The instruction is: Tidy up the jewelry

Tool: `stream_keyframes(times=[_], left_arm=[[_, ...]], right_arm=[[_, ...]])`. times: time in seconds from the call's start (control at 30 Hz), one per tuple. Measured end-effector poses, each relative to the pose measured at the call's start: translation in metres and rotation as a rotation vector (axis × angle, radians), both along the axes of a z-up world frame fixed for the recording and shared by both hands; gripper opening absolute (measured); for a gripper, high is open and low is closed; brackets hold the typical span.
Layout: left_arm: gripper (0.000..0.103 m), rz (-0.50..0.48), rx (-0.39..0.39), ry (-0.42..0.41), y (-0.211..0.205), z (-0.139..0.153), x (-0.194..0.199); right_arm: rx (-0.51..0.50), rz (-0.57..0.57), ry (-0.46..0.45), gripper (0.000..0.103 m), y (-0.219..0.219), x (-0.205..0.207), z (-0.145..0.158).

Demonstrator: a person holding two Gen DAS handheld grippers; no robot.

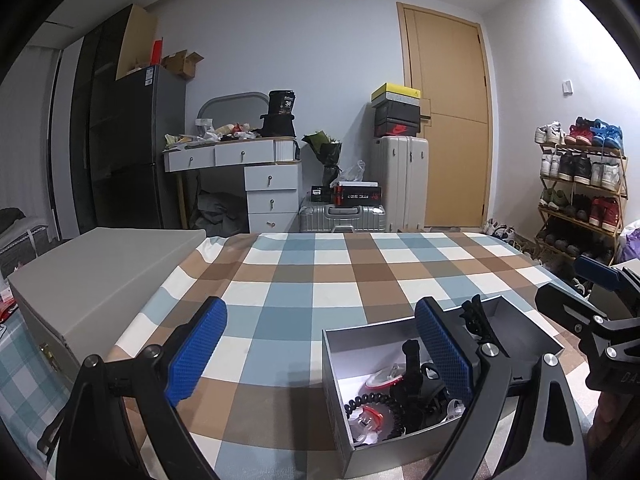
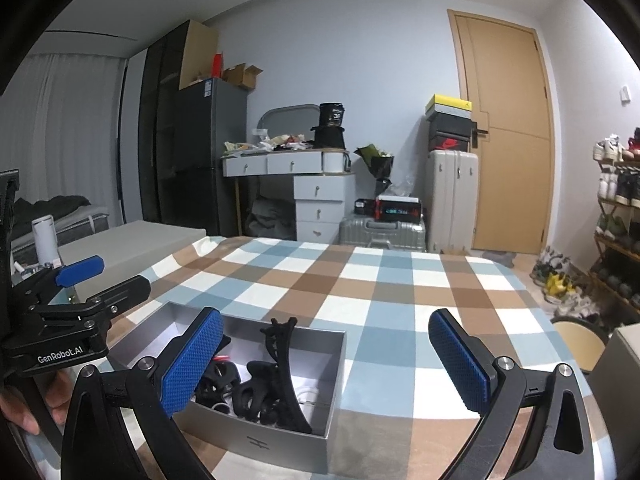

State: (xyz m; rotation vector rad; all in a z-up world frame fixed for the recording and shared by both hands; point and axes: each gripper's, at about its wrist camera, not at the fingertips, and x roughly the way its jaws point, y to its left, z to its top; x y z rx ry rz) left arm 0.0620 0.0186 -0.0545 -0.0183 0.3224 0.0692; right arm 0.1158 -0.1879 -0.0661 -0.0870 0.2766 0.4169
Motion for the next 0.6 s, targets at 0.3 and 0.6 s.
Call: stream_keyframes(times=[0.3,0.6], left_arm=[[0.093,0.0,-0.004,-0.003,0.0003,0.0007,-0.0005],[0.093,-0.001,-0.006,-0.004,0.0003,0.0009,-0.0005]], right_arm=[[0.002,-0.005,0.002,0.103,-0.0026,0.0012,-0.0007],[0.001,-0.005,0.004,0.103,-0.0028,0.002,-0.0007]])
